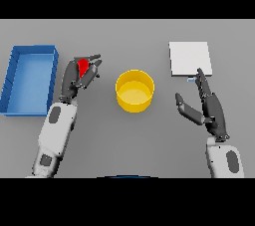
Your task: Pick up the red beaker and tilt it to pour out 1 green nut into yellow bowl. Pick up the yellow bowl and place it on the metallic measuring scale.
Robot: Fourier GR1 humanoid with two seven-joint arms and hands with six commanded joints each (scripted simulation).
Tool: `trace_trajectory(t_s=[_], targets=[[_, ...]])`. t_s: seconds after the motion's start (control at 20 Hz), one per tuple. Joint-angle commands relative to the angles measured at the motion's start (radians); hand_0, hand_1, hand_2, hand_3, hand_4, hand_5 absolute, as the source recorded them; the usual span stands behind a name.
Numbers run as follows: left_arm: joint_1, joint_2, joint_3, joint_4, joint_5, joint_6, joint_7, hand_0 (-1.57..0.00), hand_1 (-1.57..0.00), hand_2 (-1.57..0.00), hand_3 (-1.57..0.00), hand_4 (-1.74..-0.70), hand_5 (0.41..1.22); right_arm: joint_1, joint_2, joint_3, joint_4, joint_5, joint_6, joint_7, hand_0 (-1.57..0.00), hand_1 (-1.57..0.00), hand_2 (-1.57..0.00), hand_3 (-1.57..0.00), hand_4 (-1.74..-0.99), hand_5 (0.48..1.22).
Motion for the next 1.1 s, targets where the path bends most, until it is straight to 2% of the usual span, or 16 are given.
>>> trace_trajectory(t_s=[0.0,0.15,0.3,0.35,0.4,0.55,0.75,1.05], targets=[[-0.005,0.003,-0.005,-0.020,-0.006,-0.002,0.011,-1.55,-1.55,-1.55,-1.53,-1.50,1.211,0.007,-0.004,0.001,-0.003,0.005,0.000,-0.005,0.00,0.00,0.00,0.00,-1.294,0.662],[0.001,0.032,-0.038,-0.109,-0.055,-0.014,0.056,-1.56,-1.56,-1.56,-1.55,-1.50,1.216,0.006,0.001,0.010,0.002,0.020,-0.005,-0.022,0.00,0.00,0.00,0.00,-1.289,0.664],[-0.014,0.069,-0.108,-0.166,-0.123,-0.020,0.144,-1.57,-1.57,-1.56,-1.56,-1.62,1.174,0.010,0.006,0.012,0.013,0.015,0.002,-0.032,0.00,0.00,0.00,0.00,-1.277,0.664],[-0.021,0.080,-0.121,-0.170,-0.136,-0.021,0.165,-1.57,-1.57,-1.56,-1.56,-1.62,1.170,0.020,0.007,0.018,0.006,0.020,0.003,-0.048,0.00,0.00,0.00,0.00,-1.277,0.667],[-0.030,0.091,-0.129,-0.169,-0.143,-0.024,0.179,-1.57,-1.57,-1.56,-1.56,-1.62,1.165,0.029,0.002,0.016,0.007,0.024,0.001,-0.057,0.00,0.00,0.00,0.00,-1.277,0.672],[-0.053,0.125,-0.144,-0.153,-0.146,-0.038,0.195,-1.57,-1.57,-1.56,-1.56,-1.62,1.140,0.016,0.000,0.009,0.006,0.012,0.005,-0.034,0.00,0.00,0.00,0.00,-1.277,0.679],[-0.133,0.188,-0.254,-0.129,-0.264,-0.062,0.256,-1.57,-1.57,-1.57,-1.57,-1.69,1.124,0.017,0.007,0.007,0.006,-0.002,0.011,-0.029,0.00,0.00,0.00,0.00,-1.274,0.688],[-0.259,0.295,-0.462,-0.077,-0.464,-0.184,0.315,-1.57,-1.57,-1.57,-1.57,-1.73,1.172,0.028,0.007,0.021,-0.018,0.029,-0.005,-0.028,0.00,0.00,0.00,0.00,-1.290,0.695]])
